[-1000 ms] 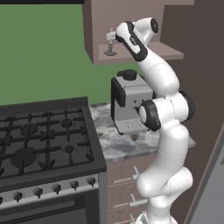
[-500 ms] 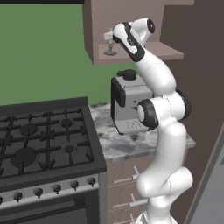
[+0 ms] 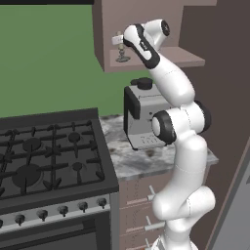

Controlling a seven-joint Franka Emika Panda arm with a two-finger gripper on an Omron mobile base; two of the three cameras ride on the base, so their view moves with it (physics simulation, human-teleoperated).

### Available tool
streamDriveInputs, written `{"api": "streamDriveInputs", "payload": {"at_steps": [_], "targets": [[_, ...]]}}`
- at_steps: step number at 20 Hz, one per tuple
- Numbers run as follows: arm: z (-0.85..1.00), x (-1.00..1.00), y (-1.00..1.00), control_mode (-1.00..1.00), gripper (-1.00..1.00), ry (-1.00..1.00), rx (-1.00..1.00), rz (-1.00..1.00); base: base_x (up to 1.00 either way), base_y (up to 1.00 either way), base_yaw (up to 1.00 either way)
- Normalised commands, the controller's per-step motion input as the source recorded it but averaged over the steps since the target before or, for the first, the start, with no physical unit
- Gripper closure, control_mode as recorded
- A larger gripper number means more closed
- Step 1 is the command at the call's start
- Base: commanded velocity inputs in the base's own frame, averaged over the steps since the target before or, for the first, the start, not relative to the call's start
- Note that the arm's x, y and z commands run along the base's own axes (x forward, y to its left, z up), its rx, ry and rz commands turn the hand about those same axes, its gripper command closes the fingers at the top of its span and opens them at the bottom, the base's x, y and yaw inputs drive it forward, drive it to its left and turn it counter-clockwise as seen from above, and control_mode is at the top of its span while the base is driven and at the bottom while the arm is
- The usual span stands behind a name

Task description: Get the candle and the liquor from the cabinet and move them to the dining counter.

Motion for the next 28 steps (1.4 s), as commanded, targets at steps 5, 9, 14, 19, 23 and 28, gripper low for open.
{"api": "streamDriveInputs", "payload": {"at_steps": [5, 9, 14, 19, 23, 28], "targets": [[0.00, 0.00, 0.02, -1.00, -1.00, 0.00, 0.00, 0.01, 0.00, 0.00, 0.00], [0.00, 0.00, 0.00, -1.00, -1.00, 0.00, 0.00, 0.00, 0.00, 0.00, 0.00], [0.00, 0.00, 0.00, -1.00, -1.00, 0.00, 0.00, 0.00, 0.00, 0.00, 0.00], [0.00, 0.00, 0.00, -1.00, 1.00, 0.00, 0.00, 0.00, 0.00, 0.00, 0.00], [0.00, 0.00, 0.00, -1.00, 1.00, 0.00, 0.00, 0.00, 0.00, 0.00, 0.00], [0.00, 0.00, 0.00, -1.00, 1.00, 0.00, 0.00, 0.00, 0.00, 0.00, 0.00]]}}
